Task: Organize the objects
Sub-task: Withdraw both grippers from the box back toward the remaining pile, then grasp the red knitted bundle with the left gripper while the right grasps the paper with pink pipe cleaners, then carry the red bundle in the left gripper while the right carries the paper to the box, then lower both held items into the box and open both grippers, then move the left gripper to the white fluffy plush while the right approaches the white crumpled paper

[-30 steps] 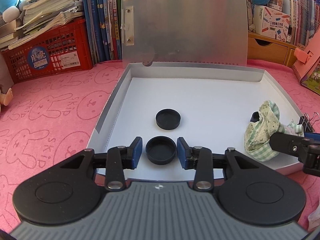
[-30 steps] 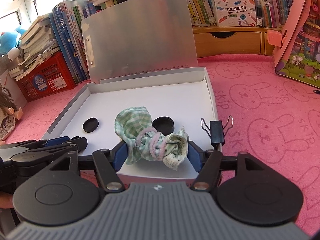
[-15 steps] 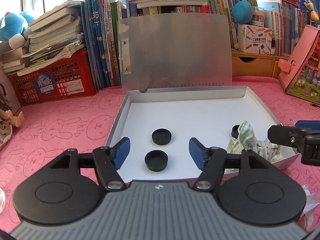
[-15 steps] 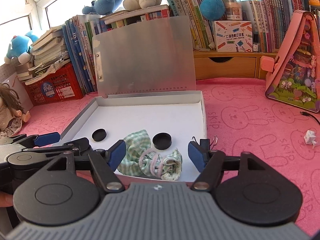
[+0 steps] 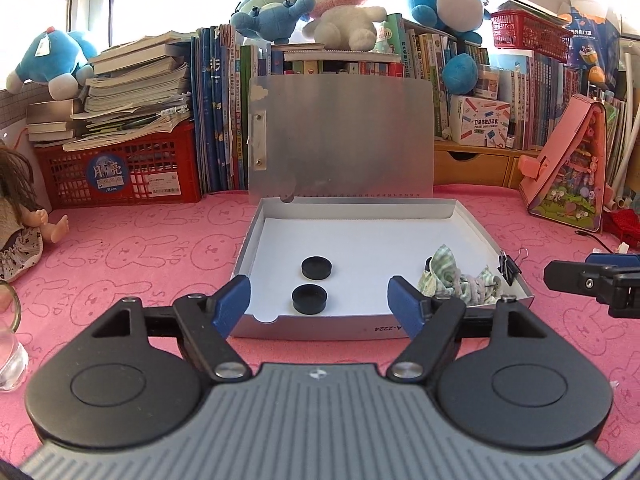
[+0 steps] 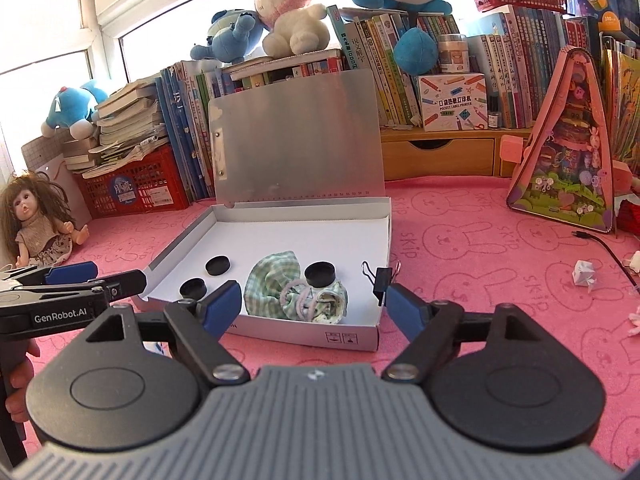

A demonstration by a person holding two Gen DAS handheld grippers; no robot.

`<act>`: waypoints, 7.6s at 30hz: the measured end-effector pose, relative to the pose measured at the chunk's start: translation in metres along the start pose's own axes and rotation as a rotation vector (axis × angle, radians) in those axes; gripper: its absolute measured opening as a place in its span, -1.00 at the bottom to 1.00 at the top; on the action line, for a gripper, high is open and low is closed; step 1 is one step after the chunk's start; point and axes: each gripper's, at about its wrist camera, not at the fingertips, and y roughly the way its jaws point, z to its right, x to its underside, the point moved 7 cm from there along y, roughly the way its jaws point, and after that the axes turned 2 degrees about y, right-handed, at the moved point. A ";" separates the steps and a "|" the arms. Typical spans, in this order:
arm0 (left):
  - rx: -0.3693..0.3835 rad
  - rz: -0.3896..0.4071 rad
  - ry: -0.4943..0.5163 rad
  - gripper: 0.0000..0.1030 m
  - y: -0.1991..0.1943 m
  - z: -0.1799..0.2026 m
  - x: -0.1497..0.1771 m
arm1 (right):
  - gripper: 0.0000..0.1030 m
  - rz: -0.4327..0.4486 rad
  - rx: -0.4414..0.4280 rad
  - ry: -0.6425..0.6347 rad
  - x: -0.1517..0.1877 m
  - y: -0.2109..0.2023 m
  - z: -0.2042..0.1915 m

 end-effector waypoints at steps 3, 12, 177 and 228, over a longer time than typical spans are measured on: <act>0.003 0.017 0.006 0.55 -0.015 0.000 0.008 | 0.74 0.009 0.000 -0.028 0.010 -0.011 -0.001; -0.010 0.034 0.011 0.60 -0.052 -0.006 0.049 | 0.79 0.040 0.026 -0.119 0.042 -0.039 -0.002; 0.047 -0.289 -0.094 0.34 0.225 -0.030 -0.034 | 0.51 -0.311 0.066 0.106 -0.042 0.199 0.026; -0.020 -0.054 -0.098 0.83 0.001 -0.002 0.075 | 1.00 0.021 0.147 -0.098 0.089 0.008 0.000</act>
